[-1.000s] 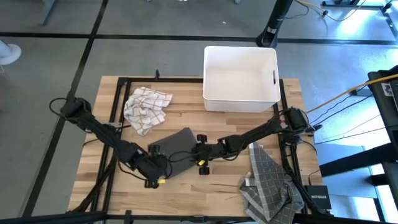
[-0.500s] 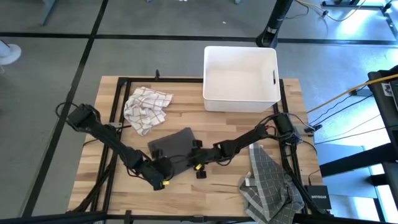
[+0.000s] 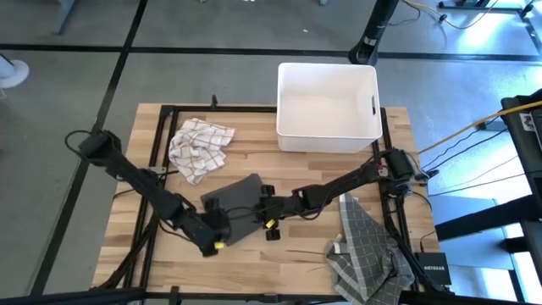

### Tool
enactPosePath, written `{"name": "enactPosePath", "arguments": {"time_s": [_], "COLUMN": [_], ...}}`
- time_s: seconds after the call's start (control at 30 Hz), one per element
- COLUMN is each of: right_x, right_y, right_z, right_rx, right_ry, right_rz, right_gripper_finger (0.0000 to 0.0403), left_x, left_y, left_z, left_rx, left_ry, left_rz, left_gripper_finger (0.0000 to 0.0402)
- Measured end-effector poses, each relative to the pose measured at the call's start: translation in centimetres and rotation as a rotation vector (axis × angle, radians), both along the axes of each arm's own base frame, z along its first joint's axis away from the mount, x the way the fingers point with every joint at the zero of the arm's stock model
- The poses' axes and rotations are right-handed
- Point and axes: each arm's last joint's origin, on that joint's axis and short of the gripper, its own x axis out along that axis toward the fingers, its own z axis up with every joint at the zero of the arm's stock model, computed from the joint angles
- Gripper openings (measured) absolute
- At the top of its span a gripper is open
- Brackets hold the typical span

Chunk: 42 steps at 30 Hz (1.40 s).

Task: Fold towel
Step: Fold the gray towel

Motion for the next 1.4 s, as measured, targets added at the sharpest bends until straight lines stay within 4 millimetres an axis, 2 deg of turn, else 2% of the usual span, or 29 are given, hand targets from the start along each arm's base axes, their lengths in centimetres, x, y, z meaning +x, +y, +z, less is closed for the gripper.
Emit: {"name": "enactPosePath", "arguments": {"time_s": [0.13,0.23,0.37,0.5,0.63,0.77,0.87,0.93,1.07,1.13,1.27,1.33,1.4], "right_x": [0.0,0.5,0.4,0.6,0.7,0.6,0.2,0.0,-0.2,-0.7,-1.6,-1.8,-1.9], "right_y": [-0.6,-1.0,-1.0,-1.0,-1.1,-1.2,-1.3,-1.4,-1.5,-1.6,-1.6,-1.5,-1.4], "right_z": [-0.2,-1.7,-5.3,-6.4,-6.7,-6.3,-5.1,-3.5,0.9,2.1,2.5,1.8,0.2], "right_rx": [-0.064,-0.043,-0.043,-0.053,-0.070,-0.118,-0.159,-0.200,-0.233,-0.228,-0.180,-0.122,-0.059], "right_ry": [-0.004,-0.029,0.046,0.058,0.062,0.067,0.082,0.088,0.032,0.028,0.094,0.103,0.082], "right_rz": [-0.052,-0.065,-0.063,-0.058,-0.041,-0.004,0.015,0.029,0.036,0.037,0.073,0.095,0.098], "right_gripper_finger": [0.0175,0.0175,0.0175,0.0175,0.0175,0.0175,0.0175,0.0175,0.0175,0.0175,0.0175,0.0175,0.0175], "left_x": [-1.6,-2.4,-3.5,-4.4,-5.0,-5.1,-4.8,-4.4,-3.2,-2.9,-2.1,-2.1,-2.3], "left_y": [2.0,3.2,4.3,4.8,4.9,4.0,3.2,2.6,1.7,1.5,1.6,2.2,2.9], "left_z": [0.5,-1.2,-4.6,-7.4,-8.4,-8.2,-7.5,-6.6,-3.4,-2.2,-1.2,-2.0,-3.1], "left_rx": [0.216,0.272,0.240,0.160,0.090,0.027,-0.024,-0.054,-0.057,-0.018,0.090,0.163,0.201], "left_ry": [-0.015,0.047,0.112,0.146,0.132,0.118,0.123,0.132,0.074,0.036,-0.080,-0.059,-0.022], "left_rz": [0.212,0.314,0.390,0.414,0.481,0.483,0.467,0.433,0.359,0.339,0.306,0.296,0.302], "left_gripper_finger": [0.0127,0.0127,0.0127,0.0127,0.0127,0.0127,0.0127,0.0127,0.0127,0.0127,0.0127,0.0127,0.0127]}}
